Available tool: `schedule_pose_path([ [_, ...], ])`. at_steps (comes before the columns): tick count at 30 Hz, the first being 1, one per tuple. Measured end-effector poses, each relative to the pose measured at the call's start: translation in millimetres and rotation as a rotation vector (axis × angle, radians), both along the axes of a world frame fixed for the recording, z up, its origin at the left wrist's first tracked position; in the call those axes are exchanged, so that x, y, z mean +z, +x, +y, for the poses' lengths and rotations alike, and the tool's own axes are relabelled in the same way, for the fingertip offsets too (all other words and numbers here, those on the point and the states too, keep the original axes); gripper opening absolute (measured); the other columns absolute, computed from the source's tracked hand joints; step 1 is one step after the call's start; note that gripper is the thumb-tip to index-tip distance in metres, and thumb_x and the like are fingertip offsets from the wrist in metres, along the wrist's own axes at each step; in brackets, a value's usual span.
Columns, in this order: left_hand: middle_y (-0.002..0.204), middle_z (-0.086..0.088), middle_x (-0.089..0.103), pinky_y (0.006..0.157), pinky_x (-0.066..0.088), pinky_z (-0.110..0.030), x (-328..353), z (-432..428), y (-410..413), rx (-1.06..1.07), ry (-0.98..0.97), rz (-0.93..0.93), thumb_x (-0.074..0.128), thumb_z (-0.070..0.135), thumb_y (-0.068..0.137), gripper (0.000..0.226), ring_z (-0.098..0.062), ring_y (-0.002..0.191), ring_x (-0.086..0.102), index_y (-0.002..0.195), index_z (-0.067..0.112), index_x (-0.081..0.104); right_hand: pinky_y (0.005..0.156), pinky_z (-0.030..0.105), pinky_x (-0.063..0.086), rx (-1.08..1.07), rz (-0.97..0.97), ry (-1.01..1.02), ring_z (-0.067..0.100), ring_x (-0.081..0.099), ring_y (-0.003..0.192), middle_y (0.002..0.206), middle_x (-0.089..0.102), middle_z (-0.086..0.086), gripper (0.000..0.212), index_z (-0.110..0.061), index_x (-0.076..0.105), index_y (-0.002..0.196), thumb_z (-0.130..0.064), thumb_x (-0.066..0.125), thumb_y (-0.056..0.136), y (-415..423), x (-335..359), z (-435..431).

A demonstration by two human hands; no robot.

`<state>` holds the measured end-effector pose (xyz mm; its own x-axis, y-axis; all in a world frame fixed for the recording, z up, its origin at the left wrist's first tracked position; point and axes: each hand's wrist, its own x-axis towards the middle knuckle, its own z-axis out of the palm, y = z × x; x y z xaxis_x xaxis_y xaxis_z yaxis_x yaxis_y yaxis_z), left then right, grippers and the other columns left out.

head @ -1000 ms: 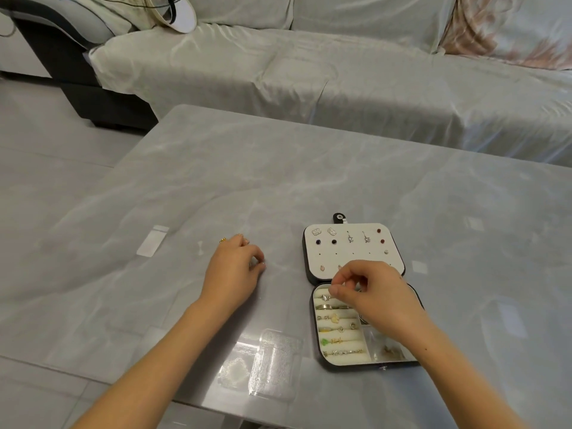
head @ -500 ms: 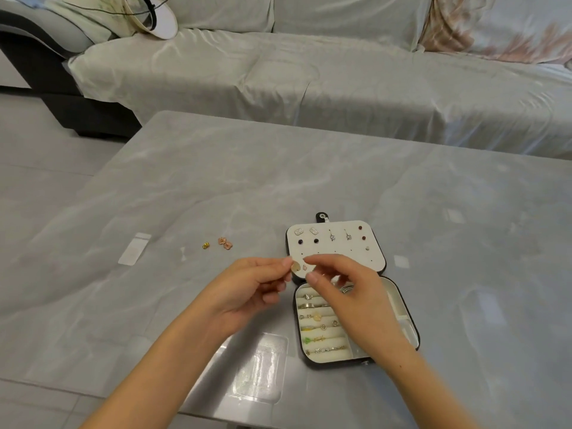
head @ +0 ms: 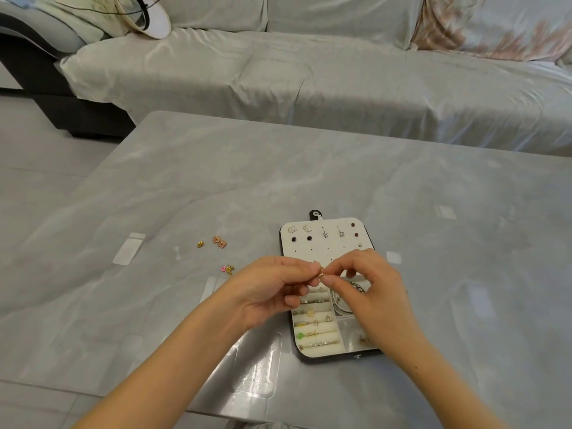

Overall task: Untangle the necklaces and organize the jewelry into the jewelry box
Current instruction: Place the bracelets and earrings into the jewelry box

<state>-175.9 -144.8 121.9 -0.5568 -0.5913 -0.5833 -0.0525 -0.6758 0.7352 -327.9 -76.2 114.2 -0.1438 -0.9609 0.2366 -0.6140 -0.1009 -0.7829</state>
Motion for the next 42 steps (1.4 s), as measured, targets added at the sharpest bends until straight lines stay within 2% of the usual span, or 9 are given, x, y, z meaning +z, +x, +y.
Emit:
schedule_pose_path([
  [6, 0.065, 0.002, 0.065, 0.053, 0.035, -0.017, -3.4, -1.0, 8.3, -0.029, -0.145, -0.177, 0.061, 0.012, 0.088, 0.014, -0.005, 0.056, 0.050, 0.080, 0.008, 0.071, 0.071, 0.021, 0.042, 0.050, -0.135, 0.331, 0.001, 0.052, 0.072, 0.072, 0.062, -0.017, 0.016, -0.032, 0.066, 0.066, -0.021, 0.074, 0.075, -9.7, -5.3, 1.4],
  [9, 0.065, 0.006, 0.066, 0.057, 0.035, -0.018, -7.3, -7.1, 23.1, 0.059, -0.279, -0.312, 0.060, 0.013, 0.089, 0.015, -0.006, 0.062, 0.049, 0.081, 0.012, 0.072, 0.074, 0.026, 0.048, 0.059, 0.024, 0.513, 0.003, 0.056, 0.075, 0.071, 0.063, -0.013, 0.016, -0.031, 0.066, 0.062, -0.023, 0.074, 0.074, -10.6, -8.0, -3.5],
  [12, 0.070, 0.004, 0.065, 0.059, 0.037, -0.019, -12.5, -12.1, 42.1, 0.127, -0.398, -0.424, 0.058, 0.013, 0.090, 0.016, -0.008, 0.067, 0.051, 0.081, 0.014, 0.071, 0.063, 0.015, 0.042, 0.104, 0.193, 0.617, 0.001, 0.051, 0.064, 0.062, 0.057, -0.013, 0.017, -0.030, 0.065, 0.062, -0.021, 0.070, 0.076, -6.2, -7.0, -10.5],
  [16, 0.074, 0.001, 0.064, 0.054, 0.040, -0.015, -21.5, -17.8, 72.4, 0.243, -0.519, -0.543, 0.058, 0.011, 0.090, 0.018, -0.010, 0.067, 0.052, 0.076, 0.016, 0.069, 0.066, 0.017, 0.044, 0.106, 0.366, 0.675, 0.002, 0.057, 0.074, 0.073, 0.065, -0.013, 0.006, -0.023, 0.071, 0.075, -0.022, 0.065, 0.076, 0.6, -7.6, -19.2],
  [19, 0.074, 0.000, 0.065, 0.061, 0.041, -0.020, -32.3, -23.3, 95.0, 0.323, -0.596, -0.633, 0.060, 0.009, 0.087, 0.020, -0.014, 0.069, 0.055, 0.072, 0.019, 0.067, 0.070, 0.021, 0.048, 0.075, 0.432, 0.692, 0.007, 0.061, 0.082, 0.083, 0.069, -0.009, 0.010, -0.021, 0.071, 0.081, -0.021, 0.064, 0.074, 3.9, -9.1, -24.6],
  [24, 0.074, 0.005, 0.065, 0.061, 0.040, -0.021, -47.8, -30.0, 112.1, 0.276, -0.790, -0.872, 0.064, 0.012, 0.084, 0.015, -0.010, 0.069, 0.058, 0.073, 0.022, 0.066, 0.060, 0.015, 0.035, 0.105, 0.549, 0.565, 0.003, 0.053, 0.069, 0.066, 0.056, -0.014, 0.016, -0.030, 0.057, 0.067, -0.027, 0.072, 0.070, 4.7, -3.3, -26.6],
  [33, 0.079, 0.004, 0.054, 0.070, 0.038, -0.021, -67.0, -41.5, 89.8, 0.091, -1.117, -0.948, 0.071, 0.017, 0.081, 0.009, -0.012, 0.073, 0.051, 0.088, 0.011, 0.072, 0.057, 0.015, 0.034, 0.011, 0.233, 0.426, 0.003, 0.052, 0.066, 0.068, 0.059, -0.010, 0.016, -0.034, 0.060, 0.065, -0.032, 0.071, 0.078, 9.2, 0.3, -16.8],
  [38, 0.082, 0.000, 0.058, 0.068, 0.031, -0.020, -71.0, -45.1, 86.9, 0.041, -1.110, -0.998, 0.064, 0.014, 0.086, 0.008, -0.019, 0.083, 0.057, 0.084, 0.010, 0.071, 0.060, 0.019, 0.040, -0.051, 0.115, 0.389, 0.002, 0.052, 0.061, 0.065, 0.061, -0.012, 0.016, -0.033, 0.063, 0.064, -0.028, 0.072, 0.077, 5.1, -1.1, -11.4],
  [42, 0.075, 0.005, 0.067, 0.065, 0.036, -0.014, -55.4, -33.7, 85.6, 0.203, -1.007, -0.906, 0.067, 0.015, 0.084, 0.007, -0.007, 0.069, 0.057, 0.079, 0.013, 0.072, 0.059, 0.008, 0.038, -0.119, -0.056, 0.321, -0.002, 0.053, 0.066, 0.066, 0.061, -0.023, 0.016, -0.032, 0.066, 0.068, -0.022, 0.070, 0.079, 6.0, 0.5, 1.0],
])
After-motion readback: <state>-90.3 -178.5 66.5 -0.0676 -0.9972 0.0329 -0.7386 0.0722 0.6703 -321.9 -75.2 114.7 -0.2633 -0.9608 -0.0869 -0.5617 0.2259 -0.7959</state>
